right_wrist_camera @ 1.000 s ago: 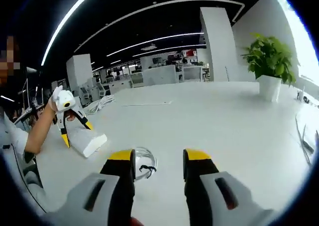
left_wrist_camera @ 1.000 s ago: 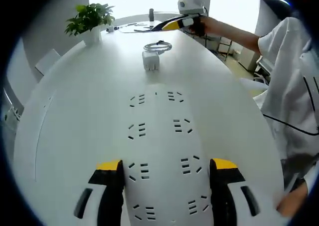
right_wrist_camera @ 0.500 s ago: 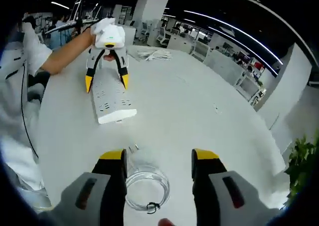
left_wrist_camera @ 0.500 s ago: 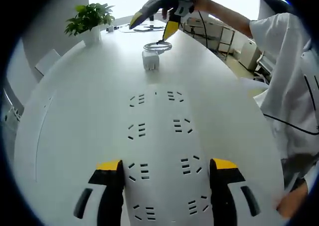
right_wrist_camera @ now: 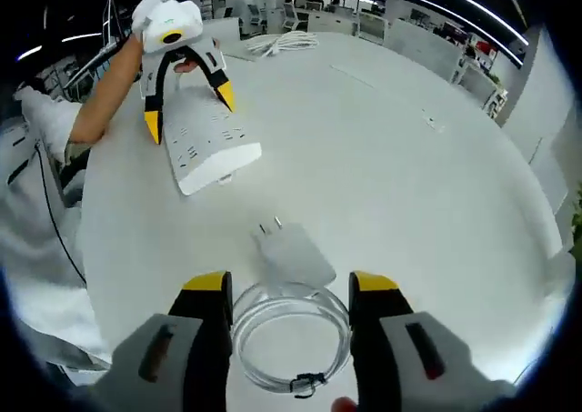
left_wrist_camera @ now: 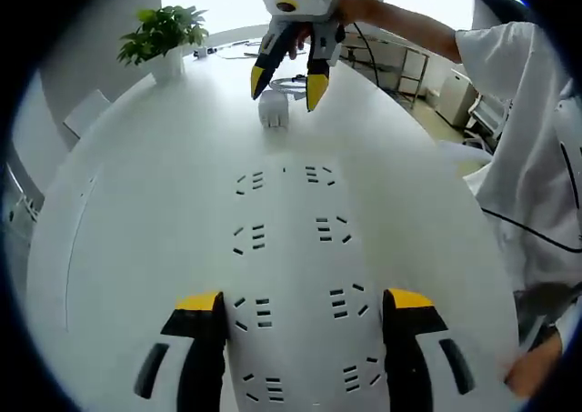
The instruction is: Straighten the power strip on the desk, plug the charger into it
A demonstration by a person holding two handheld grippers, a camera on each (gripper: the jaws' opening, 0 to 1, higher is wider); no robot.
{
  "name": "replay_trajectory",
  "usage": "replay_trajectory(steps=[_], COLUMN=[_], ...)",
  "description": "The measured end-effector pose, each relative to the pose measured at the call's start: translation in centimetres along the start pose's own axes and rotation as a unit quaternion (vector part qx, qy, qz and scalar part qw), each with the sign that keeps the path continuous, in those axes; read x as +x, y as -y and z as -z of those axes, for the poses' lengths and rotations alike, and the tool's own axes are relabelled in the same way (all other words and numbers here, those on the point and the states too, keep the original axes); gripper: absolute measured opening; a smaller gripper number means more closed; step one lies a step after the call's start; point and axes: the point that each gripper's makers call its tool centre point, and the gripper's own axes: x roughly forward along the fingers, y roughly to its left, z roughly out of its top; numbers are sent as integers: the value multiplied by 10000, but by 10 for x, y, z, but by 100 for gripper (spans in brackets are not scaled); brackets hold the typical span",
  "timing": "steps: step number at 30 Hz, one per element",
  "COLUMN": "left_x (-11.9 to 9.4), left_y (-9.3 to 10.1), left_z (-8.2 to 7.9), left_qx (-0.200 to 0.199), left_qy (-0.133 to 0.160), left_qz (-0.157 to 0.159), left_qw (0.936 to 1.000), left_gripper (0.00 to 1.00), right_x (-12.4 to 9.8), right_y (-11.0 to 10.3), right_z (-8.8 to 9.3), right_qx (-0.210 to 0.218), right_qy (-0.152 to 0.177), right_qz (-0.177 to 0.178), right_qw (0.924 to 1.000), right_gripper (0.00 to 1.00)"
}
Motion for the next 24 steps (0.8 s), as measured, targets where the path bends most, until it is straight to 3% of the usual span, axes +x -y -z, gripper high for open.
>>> replay_trajectory(steps=[4, 6, 9, 11, 12, 15, 19, 21, 24], left_x=[0, 1, 1, 1, 1, 1, 1, 1, 1], left_y=[0, 0, 1, 1, 1, 1, 1, 2, 1], left_z=[0, -1, -1, -1, -1, -1, -1, -1, -1], left_qx=[16, 29, 33, 29, 32, 47, 72, 74, 72], left_qy=[1, 0, 0, 14, 17, -1, -26, -30, -26], left_qz=[10, 17, 11, 15, 20, 16, 0, -10, -27], left_qw=[10000, 10000, 10000, 10000, 10000, 10000, 10000, 10000, 10000], left_gripper=[71, 71, 71, 71, 71, 72, 72, 72, 72], right_x=[-4, -10, -39, -63, -71, -68, -52, -35, -9], right_y=[-3, 6, 25, 39, 46, 38, 26, 25, 21], right_z=[-3, -12, -32, -28, -16, -8, -27, -38, -42], right_qx=[253, 452, 351, 254, 492, 946, 773, 823, 711], right_qy=[493, 1014, 2093, 2519, 2531, 2572, 2684, 2737, 2679], right_qz=[260, 569, 1168, 1554, 1678, 1326, 1214, 1215, 1155], right_qw=[9981, 9922, 9702, 9549, 9515, 9525, 9525, 9506, 9538], right_gripper=[51, 51, 48, 45, 46, 45, 45, 46, 48])
